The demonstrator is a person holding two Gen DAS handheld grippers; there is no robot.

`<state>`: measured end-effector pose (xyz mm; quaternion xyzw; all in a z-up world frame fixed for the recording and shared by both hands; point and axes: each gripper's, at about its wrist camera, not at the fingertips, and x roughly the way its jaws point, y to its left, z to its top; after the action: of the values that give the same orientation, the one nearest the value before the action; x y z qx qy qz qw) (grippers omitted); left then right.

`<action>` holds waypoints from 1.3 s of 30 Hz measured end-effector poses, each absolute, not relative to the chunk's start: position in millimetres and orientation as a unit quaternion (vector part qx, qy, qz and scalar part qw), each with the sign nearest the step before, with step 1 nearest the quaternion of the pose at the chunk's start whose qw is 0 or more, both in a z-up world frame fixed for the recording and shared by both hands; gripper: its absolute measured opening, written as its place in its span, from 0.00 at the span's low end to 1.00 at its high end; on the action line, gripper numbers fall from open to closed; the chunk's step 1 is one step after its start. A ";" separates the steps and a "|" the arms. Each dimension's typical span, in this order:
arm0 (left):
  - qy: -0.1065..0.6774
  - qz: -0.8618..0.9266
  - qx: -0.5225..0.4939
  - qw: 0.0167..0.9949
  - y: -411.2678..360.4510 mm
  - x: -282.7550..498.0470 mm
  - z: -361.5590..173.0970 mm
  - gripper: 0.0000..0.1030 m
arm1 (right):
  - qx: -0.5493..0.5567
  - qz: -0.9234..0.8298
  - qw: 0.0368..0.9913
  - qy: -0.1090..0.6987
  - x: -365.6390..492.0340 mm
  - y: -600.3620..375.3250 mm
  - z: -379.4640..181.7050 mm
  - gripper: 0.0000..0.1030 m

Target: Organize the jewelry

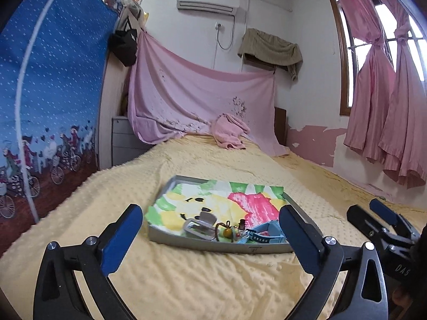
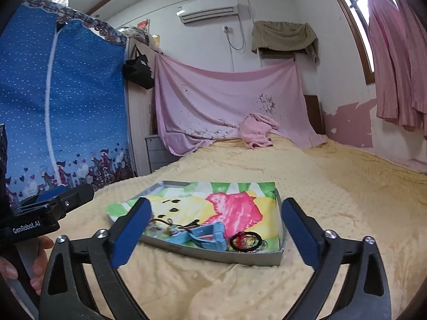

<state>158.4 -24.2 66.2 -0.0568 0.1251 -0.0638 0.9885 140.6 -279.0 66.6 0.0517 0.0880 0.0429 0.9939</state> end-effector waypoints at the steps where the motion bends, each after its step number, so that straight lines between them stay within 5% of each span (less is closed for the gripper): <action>1: 0.122 -0.062 -0.056 0.989 -22.3 152.7 66.6 1.00 | 0.050 0.044 0.994 0.086 134.4 -276.8 69.2 0.96; 21: 0.108 -0.055 -0.011 0.993 -2.3 39.6 52.9 1.00 | 0.035 0.056 0.995 0.079 17.1 -249.4 69.2 0.98; 39: 0.132 -0.038 -0.028 0.990 6.4 30.7 16.8 1.00 | 0.031 0.053 0.992 0.112 6.0 -250.8 30.5 0.98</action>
<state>30.7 6.4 16.8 -0.0279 0.1318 -0.0385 0.9901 6.0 -250.8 30.5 0.0313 0.1119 0.0530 0.9918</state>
